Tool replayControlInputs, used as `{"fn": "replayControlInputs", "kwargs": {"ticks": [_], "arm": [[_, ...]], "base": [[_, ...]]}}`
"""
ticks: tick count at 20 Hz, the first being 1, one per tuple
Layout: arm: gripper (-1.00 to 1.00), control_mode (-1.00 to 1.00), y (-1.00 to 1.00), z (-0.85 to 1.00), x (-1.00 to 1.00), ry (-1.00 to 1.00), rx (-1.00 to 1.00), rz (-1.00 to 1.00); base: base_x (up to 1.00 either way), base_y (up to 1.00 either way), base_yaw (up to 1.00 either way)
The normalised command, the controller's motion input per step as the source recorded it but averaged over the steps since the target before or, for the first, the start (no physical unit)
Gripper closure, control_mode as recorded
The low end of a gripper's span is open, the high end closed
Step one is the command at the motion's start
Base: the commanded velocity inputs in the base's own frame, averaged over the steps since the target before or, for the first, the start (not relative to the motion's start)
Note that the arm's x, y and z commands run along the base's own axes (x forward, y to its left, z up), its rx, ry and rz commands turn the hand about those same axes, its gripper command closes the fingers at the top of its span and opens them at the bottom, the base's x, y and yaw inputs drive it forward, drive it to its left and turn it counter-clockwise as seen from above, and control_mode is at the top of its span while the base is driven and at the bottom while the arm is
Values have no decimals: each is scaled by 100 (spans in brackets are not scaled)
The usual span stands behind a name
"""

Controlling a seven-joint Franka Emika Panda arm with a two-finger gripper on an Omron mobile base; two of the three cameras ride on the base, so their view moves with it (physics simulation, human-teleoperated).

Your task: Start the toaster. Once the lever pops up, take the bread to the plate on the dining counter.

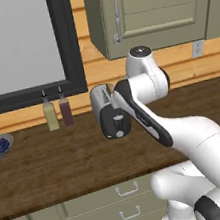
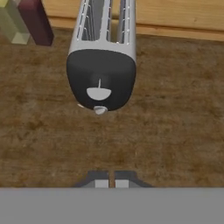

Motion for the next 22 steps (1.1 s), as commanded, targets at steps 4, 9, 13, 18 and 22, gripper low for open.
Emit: {"fn": "replayControlInputs", "kwargs": {"ticks": [4, 9, 13, 18, 22], "arm": [[100, -100, 0, -54, 21, -6, -1, -4], [100, -100, 6, -40, 14, -10, -1, -2], [100, -100, 11, -24, 25, -4, 0, 0], [100, -100, 12, -18, 38, -1, 0, 0], [100, -100, 11, -12, 47, 0, 0, 0]], "base": [[0, 0, 0], [0, 0, 0], [0, 0, 0], [0, 0, 0], [0, 0, 0]]}}
